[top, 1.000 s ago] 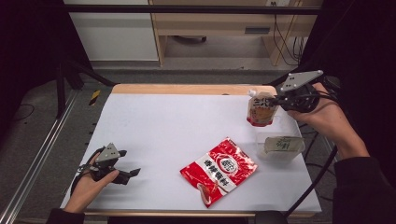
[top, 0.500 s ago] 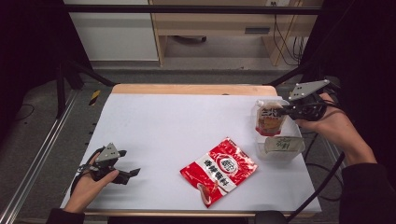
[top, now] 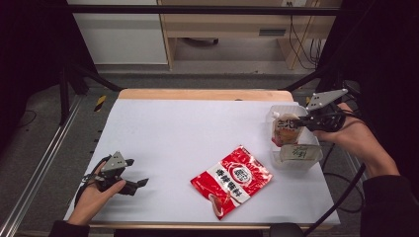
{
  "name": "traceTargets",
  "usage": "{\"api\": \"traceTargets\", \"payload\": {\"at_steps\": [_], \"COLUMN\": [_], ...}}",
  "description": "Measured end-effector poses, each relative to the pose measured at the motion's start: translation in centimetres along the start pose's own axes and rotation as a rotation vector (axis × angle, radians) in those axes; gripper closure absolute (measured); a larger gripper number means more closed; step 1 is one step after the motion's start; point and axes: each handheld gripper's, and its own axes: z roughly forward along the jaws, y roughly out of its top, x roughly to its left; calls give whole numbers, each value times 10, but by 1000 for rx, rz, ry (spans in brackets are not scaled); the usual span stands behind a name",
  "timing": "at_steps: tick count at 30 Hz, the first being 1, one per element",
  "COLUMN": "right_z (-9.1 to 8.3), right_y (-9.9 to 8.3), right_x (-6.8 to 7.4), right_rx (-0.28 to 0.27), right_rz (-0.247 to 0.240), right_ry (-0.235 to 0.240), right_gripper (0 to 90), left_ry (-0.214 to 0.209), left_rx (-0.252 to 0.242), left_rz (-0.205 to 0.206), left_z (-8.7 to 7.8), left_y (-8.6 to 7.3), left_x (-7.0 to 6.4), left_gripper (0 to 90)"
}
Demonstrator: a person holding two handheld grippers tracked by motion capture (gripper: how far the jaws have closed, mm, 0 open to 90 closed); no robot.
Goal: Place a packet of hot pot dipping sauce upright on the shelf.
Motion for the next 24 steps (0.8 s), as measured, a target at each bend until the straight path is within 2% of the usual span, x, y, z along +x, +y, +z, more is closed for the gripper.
{"api": "traceTargets", "payload": {"at_steps": [7,9,24], "right_z": [-4,-2,27], "right_y": [-1,-2,-14], "right_x": [3,3,2], "right_rx": [9,23,64], "right_rz": [-15,-6,30], "right_ry": [14,17,33], "right_gripper": [882,881,880], "left_ry": [-1,-3,-4], "left_rx": [4,5,5], "left_rz": [0,3,2], "left_z": [0,1,1], "left_y": [0,0,0], "left_x": [0,0,0], "left_gripper": [78,78,78]}}
